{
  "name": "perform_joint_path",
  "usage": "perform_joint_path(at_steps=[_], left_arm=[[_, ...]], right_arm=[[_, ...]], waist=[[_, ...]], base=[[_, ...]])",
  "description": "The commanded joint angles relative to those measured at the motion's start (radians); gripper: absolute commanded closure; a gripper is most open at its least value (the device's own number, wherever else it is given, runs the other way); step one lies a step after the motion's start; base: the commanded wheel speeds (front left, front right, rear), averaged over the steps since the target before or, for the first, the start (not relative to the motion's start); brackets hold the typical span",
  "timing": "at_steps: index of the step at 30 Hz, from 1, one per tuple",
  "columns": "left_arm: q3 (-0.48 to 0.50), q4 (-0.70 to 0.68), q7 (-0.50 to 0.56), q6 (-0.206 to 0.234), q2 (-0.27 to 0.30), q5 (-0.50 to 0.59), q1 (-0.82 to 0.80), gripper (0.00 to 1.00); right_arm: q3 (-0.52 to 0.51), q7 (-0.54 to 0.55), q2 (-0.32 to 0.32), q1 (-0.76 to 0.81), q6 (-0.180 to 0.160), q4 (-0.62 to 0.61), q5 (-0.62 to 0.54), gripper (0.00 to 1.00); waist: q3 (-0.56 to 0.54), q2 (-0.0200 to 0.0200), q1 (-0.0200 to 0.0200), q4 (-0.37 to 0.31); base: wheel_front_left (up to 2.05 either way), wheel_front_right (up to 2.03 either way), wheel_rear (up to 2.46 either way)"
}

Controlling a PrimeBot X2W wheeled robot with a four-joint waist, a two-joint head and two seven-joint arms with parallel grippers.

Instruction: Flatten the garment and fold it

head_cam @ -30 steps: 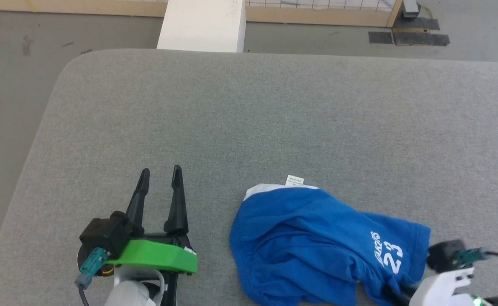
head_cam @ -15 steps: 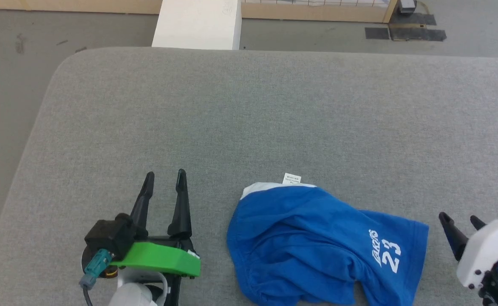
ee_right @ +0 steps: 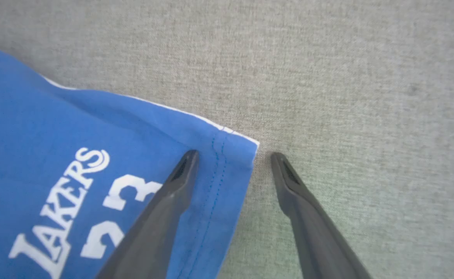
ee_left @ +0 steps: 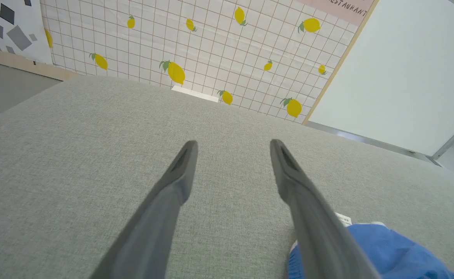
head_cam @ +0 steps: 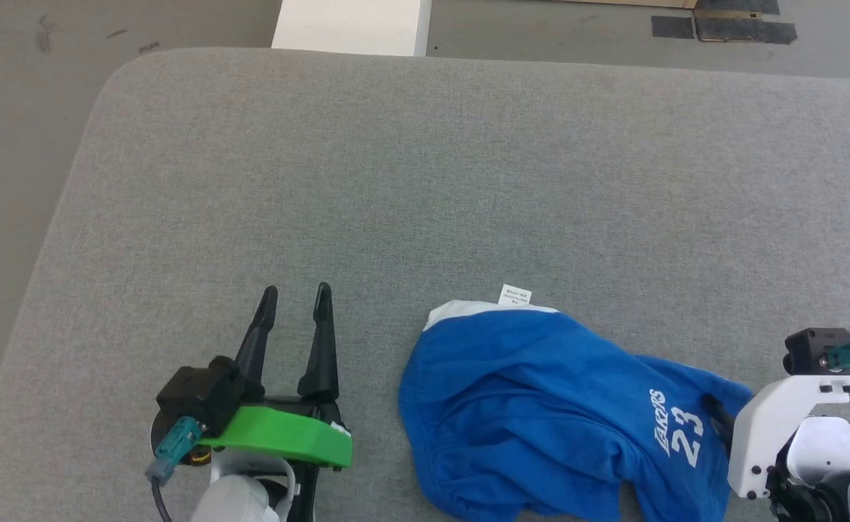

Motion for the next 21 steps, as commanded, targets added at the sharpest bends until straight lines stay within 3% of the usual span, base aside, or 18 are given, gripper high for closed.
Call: perform_joint_path(at_steps=[1,2,7,9,16,21], left_arm=[[0.001,0.004,-0.005,0.003,-0.002,-0.009,-0.008,0.00],[-0.001,0.006,-0.005,0.003,-0.002,-0.008,-0.008,0.00],[-0.032,0.027,0.011,-0.006,-0.002,-0.017,-0.029,0.00],[-0.058,0.041,0.081,-0.012,-0.002,-0.024,-0.062,0.00],[-0.175,0.097,0.629,0.010,0.025,-0.043,-0.201,0.00],[-0.210,0.102,0.798,0.031,0.044,-0.032,-0.245,0.00]], right_arm=[[0.010,0.007,0.002,-0.006,-0.001,0.027,0.004,0.72],[0.014,0.004,0.000,-0.007,-0.001,0.030,0.008,1.00],[0.016,-0.029,-0.012,-0.018,-0.001,0.021,0.031,1.00],[0.011,-0.039,-0.012,-0.023,-0.001,0.015,0.036,1.00],[-0.028,-0.062,-0.005,-0.051,-0.001,0.000,0.044,1.00],[-0.063,-0.069,-0.007,-0.069,-0.001,-0.012,0.037,1.00]], waist=[[-0.001,0.0000,0.0000,-0.002],[-0.002,0.0000,0.0000,-0.003],[-0.005,0.0000,0.0000,-0.011],[-0.006,0.0000,0.0000,-0.012],[-0.002,0.0000,0.0000,-0.034],[0.015,0.0000,0.0000,-0.058]], base=[[0.00,0.00,0.00],[0.00,0.00,0.00],[0.00,0.00,0.00],[0.00,0.00,0.00],[0.00,0.00,0.00],[0.00,0.00,0.00]])
